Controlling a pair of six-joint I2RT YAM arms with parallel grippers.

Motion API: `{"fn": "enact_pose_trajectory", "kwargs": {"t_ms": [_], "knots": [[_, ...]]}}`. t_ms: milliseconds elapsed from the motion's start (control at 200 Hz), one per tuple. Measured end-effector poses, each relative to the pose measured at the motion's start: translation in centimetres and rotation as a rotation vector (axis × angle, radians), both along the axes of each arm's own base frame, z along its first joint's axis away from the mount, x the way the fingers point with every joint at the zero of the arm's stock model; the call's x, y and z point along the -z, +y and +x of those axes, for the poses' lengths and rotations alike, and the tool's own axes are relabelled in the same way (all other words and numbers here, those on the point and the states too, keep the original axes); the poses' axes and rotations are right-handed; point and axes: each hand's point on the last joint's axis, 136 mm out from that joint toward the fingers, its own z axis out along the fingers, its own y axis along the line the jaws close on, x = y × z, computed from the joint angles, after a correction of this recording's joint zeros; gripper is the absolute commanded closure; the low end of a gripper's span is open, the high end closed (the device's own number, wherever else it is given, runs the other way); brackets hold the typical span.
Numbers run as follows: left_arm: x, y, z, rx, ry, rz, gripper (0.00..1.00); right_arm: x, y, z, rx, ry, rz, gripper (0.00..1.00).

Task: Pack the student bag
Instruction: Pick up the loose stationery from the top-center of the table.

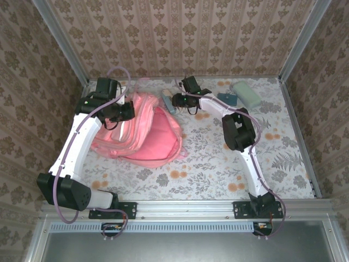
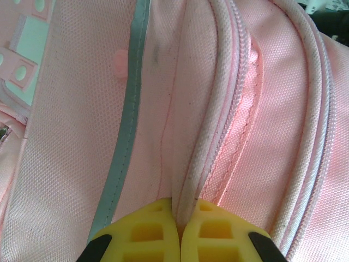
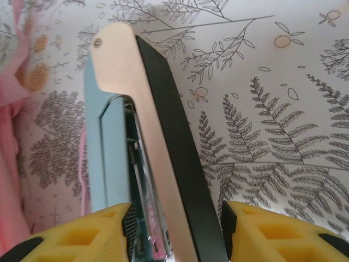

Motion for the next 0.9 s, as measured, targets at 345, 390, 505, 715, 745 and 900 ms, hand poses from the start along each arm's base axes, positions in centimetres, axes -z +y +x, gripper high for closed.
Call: {"fn": "enact_pose_trajectory", "kwargs": {"t_ms": [345,390,505,715,745,900], "knots": [[0.0,0.0,0.0,0.000,0.000,0.000,1.00,1.5,0.7,0.3,-0.032,0.019,-0.052,0.74],[0.0,0.0,0.0,0.000,0.000,0.000,1.00,1.5,0.6,0.3,-0.035,0.012,-0.060,0.80],[0.1,0.0,-0.1,0.000,0.003,0.001,1.00,1.4,0.3,0.0,-0.031,0.003,-0.068,0.88],[0.2,0.1,-0.6,0.002,0.003,-0.002,1.00,1.3,-1.0,-1.9,-0.026,0.020,-0.103,1.00],[0.2,0.1,-0.6,0.002,0.003,-0.003,1.00,1.3,-1.2,-2.1,-0.025,0.022,-0.106,1.00],[0.2,0.1,-0.7,-0.003,0.001,-0.008,1.00,0.3,-2.7,-4.4,-0.011,0.042,-0.134,1.00]]}}
